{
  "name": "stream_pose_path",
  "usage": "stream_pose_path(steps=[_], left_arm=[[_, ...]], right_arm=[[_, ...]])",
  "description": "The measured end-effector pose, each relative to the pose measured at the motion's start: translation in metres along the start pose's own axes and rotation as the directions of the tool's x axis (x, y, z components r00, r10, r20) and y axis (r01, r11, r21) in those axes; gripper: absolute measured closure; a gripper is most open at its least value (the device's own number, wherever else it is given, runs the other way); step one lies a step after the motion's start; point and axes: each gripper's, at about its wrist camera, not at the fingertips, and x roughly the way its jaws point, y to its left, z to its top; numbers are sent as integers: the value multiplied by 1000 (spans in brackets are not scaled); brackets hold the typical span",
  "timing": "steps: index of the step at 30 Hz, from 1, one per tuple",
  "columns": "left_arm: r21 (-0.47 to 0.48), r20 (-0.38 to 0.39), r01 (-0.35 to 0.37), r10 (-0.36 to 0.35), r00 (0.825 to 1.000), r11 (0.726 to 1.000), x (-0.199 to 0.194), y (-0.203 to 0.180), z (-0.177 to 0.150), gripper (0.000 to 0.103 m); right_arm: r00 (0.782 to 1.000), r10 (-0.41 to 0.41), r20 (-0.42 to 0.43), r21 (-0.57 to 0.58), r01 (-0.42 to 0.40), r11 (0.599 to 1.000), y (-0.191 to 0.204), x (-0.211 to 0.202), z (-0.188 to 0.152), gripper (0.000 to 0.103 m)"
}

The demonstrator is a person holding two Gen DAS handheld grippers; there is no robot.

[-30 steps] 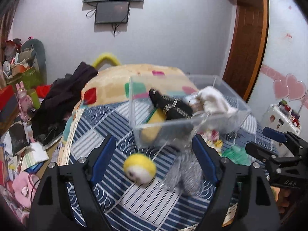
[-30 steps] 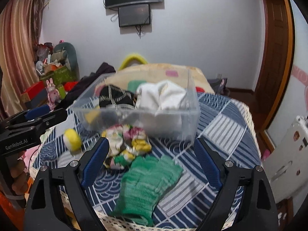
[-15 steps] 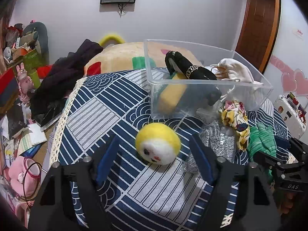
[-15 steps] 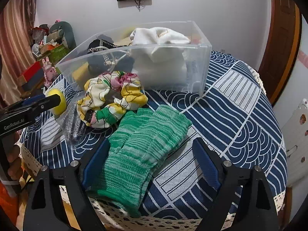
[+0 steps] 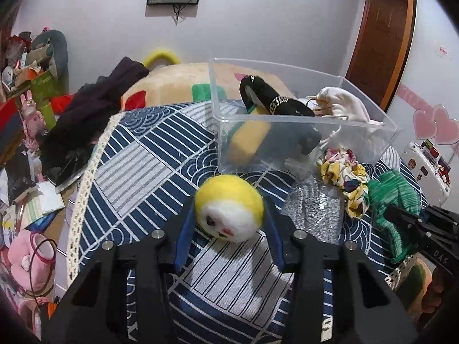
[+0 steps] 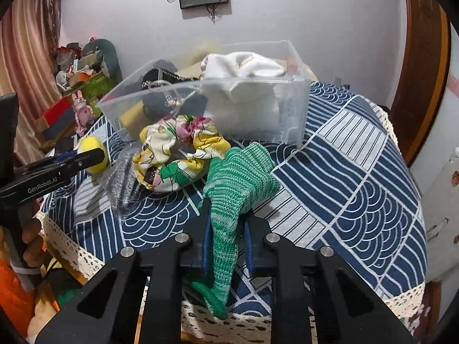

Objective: Organize soft objects
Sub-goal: 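Drop ball into the box with left tool while right tool drops the glove in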

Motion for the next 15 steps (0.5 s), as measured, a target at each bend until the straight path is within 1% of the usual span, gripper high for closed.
stream_pose_path(steps=[10,15], left_arm=[[18,94,12,-14,995,1000,-39,-13,16,58],[31,143,21,-26,989,999,-54,-17,29,58]], right_arm=[[994,-47,95,-6,48,999,-7,-29,11,87],[986,-71,149,-8,73,997,-4,-36,28,87]])
